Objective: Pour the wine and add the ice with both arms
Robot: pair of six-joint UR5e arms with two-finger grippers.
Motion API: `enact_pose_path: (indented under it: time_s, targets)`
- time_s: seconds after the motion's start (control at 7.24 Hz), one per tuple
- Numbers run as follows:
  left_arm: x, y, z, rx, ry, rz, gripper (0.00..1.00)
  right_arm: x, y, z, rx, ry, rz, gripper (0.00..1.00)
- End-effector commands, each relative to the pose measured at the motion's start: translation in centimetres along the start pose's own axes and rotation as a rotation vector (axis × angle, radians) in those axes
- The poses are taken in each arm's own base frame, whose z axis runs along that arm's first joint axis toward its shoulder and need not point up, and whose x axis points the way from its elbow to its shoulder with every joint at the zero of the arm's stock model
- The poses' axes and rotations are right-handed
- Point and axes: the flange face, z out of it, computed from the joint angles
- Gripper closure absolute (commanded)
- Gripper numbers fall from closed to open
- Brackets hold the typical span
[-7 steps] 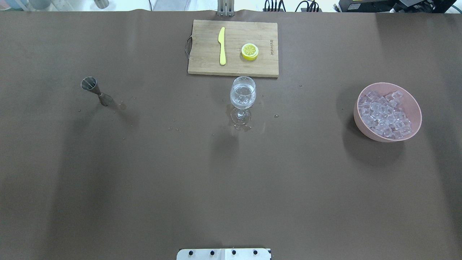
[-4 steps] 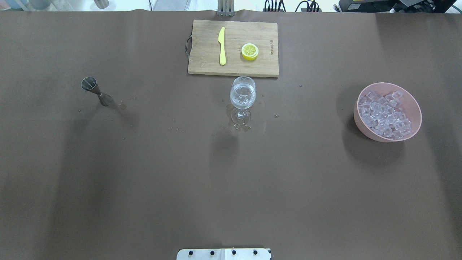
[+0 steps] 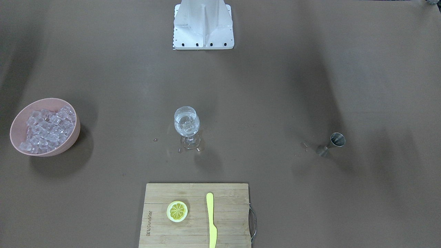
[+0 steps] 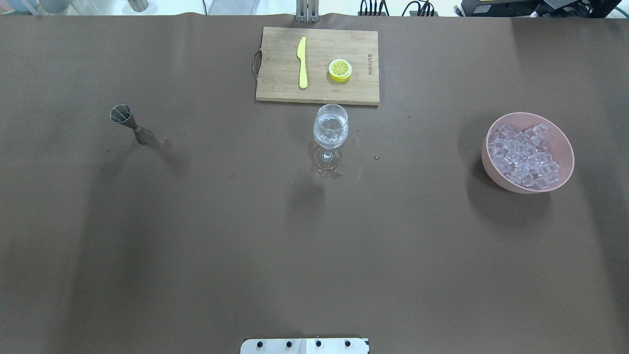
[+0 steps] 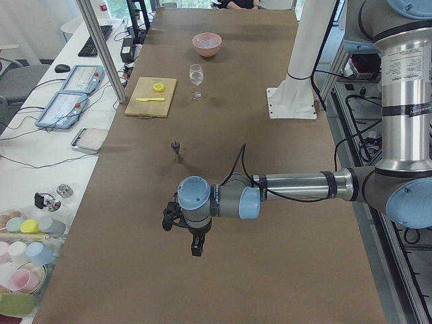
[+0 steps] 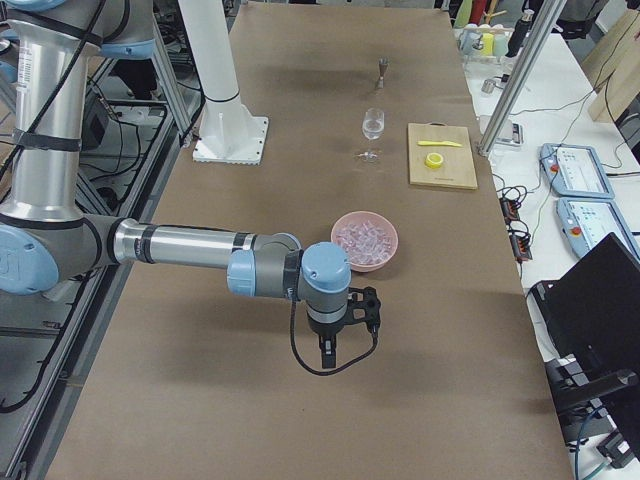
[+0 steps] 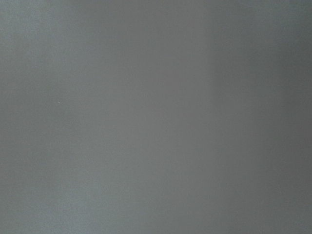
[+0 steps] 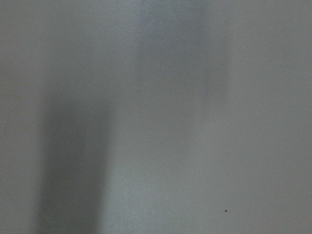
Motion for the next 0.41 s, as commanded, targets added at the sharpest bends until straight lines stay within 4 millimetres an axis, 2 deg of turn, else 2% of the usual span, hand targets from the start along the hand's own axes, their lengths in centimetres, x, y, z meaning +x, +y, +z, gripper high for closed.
enact_pose_path:
  time_s: [0.0, 0.28]
  targets:
    - [0.04, -0.02, -0.04, 0.001, 0.000, 0.001, 0.02, 0.00, -0.03, -0.02, 0.000, 0.001, -0.002, 0.00]
    - [0.09, -0.04, -0.10, 0.002, 0.000, 0.002, 0.02, -0.43, -0.20, -0.53, 0.010, 0.002, -0.009, 0.00]
